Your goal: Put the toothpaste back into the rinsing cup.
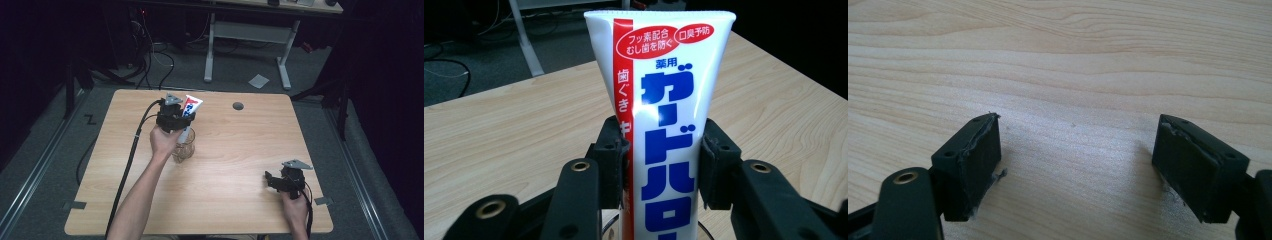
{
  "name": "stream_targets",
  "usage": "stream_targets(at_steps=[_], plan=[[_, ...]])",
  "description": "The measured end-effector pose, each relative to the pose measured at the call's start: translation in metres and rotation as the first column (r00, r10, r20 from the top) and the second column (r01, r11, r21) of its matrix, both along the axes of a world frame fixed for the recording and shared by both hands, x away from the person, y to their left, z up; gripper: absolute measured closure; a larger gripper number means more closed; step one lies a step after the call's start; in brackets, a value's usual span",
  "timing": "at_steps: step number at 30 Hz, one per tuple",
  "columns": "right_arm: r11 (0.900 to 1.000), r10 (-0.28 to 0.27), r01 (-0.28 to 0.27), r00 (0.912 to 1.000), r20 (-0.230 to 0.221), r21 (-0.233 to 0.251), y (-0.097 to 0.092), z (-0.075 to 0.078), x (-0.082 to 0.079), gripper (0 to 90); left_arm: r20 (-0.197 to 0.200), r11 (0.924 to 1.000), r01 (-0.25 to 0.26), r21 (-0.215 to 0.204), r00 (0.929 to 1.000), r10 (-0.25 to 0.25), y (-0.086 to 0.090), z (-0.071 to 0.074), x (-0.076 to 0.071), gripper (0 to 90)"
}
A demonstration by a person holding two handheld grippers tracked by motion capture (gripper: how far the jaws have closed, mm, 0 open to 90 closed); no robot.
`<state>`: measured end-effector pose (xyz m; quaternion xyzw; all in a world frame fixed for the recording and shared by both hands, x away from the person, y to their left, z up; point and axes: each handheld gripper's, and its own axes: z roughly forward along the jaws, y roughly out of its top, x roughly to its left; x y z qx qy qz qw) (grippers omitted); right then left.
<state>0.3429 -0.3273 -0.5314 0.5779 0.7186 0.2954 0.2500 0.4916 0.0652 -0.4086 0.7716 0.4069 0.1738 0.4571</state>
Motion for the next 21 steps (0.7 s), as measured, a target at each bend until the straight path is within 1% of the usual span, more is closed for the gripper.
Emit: stream_targets(at_steps=[4,7,9,14,18,21], plan=[[1.0000,0.000,0.000,1.0000,0.000,0.000,-0.0001,0.0000,0.0000,19.3,-0.004,0.9999,-0.002,0.015,1.0000,0.002,-0.0007,-0.0035,-0.0003,60.8],[1.0000,0.000,0.000,1.0000,0.000,0.000,0.0000,0.0000,0.0000,19.3,-0.007,0.9999,-0.002,0.011,1.0000,0.002,0.0000,-0.0051,-0.0009,60.7],[1.0000,0.001,-0.001,1.0000,0.000,0.000,0.0000,0.0000,0.0000,19.4,-0.011,0.9998,-0.007,0.020,0.9999,0.007,0.0012,-0.0078,-0.0011,60.7],[1.0000,0.000,0.000,1.0000,0.000,0.000,-0.0001,0.0000,0.0000,19.3,-0.012,0.9997,-0.010,0.022,0.9999,0.011,0.0030,-0.0094,-0.0025,60.6],[1.0000,0.001,-0.001,1.0000,0.000,0.000,0.0000,0.0000,0.0000,19.3,-0.008,0.9989,-0.008,0.045,0.9999,0.008,0.0032,-0.0095,-0.0045,60.4],[1.0000,0.001,-0.001,1.0000,0.000,0.000,0.0000,0.0000,0.0000,19.3,-0.007,0.9988,-0.008,0.047,0.9999,0.008,0.0033,-0.0091,-0.0062,60.2]])
